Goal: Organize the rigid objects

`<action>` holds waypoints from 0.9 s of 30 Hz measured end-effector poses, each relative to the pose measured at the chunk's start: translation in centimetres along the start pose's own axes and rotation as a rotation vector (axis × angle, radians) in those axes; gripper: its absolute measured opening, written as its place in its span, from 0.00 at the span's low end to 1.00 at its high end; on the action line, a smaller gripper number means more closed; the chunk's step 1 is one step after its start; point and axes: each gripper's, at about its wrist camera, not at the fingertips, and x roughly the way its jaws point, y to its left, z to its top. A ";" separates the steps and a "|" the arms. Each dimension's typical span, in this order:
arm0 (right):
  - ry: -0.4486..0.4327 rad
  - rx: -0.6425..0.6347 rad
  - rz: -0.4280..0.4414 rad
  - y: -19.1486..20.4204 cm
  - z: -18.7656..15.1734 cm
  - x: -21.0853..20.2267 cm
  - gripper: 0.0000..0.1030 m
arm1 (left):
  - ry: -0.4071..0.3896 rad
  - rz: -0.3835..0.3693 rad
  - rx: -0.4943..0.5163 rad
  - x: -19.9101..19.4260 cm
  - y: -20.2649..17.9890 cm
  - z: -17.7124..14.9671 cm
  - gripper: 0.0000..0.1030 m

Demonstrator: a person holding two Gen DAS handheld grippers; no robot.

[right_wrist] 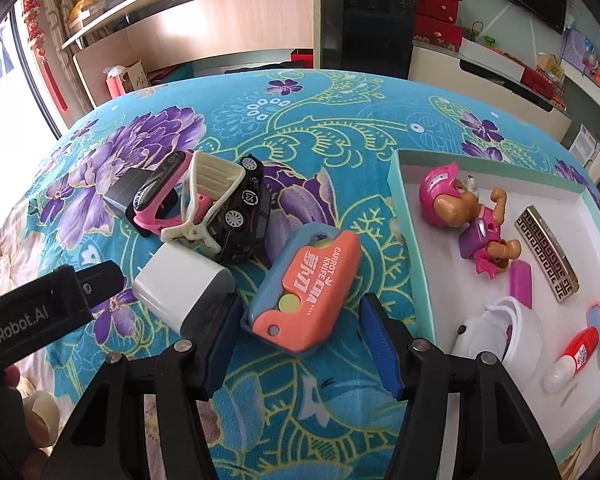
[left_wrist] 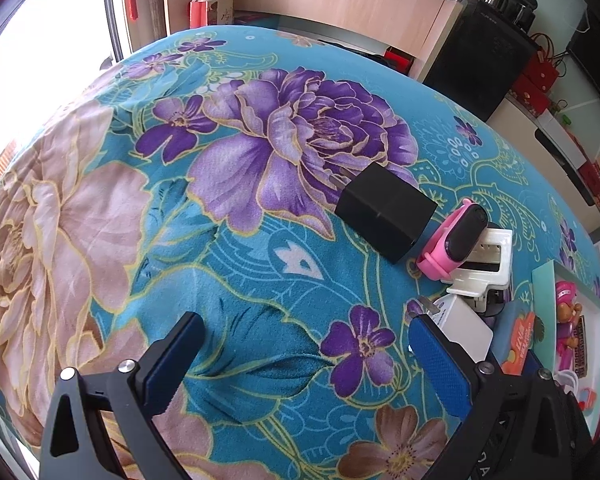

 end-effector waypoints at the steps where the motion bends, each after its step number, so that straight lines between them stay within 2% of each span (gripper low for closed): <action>1: -0.005 -0.016 -0.018 0.2 0.0 0.1 0.60 | 0.000 0.000 0.003 0.0 -0.1 0.0 1.00; 8: -0.015 -0.027 -0.040 0.4 0.1 0.4 0.60 | 0.002 0.007 0.012 0.0 -0.3 0.0 1.00; 16: -0.017 0.020 0.013 -0.4 -0.1 -0.2 0.49 | 0.003 0.005 0.023 -0.1 -0.6 -0.1 1.00; 27: -0.055 0.058 0.058 -1.7 -0.2 -2.2 0.44 | -0.008 -0.048 0.042 -0.7 -1.2 -0.1 1.00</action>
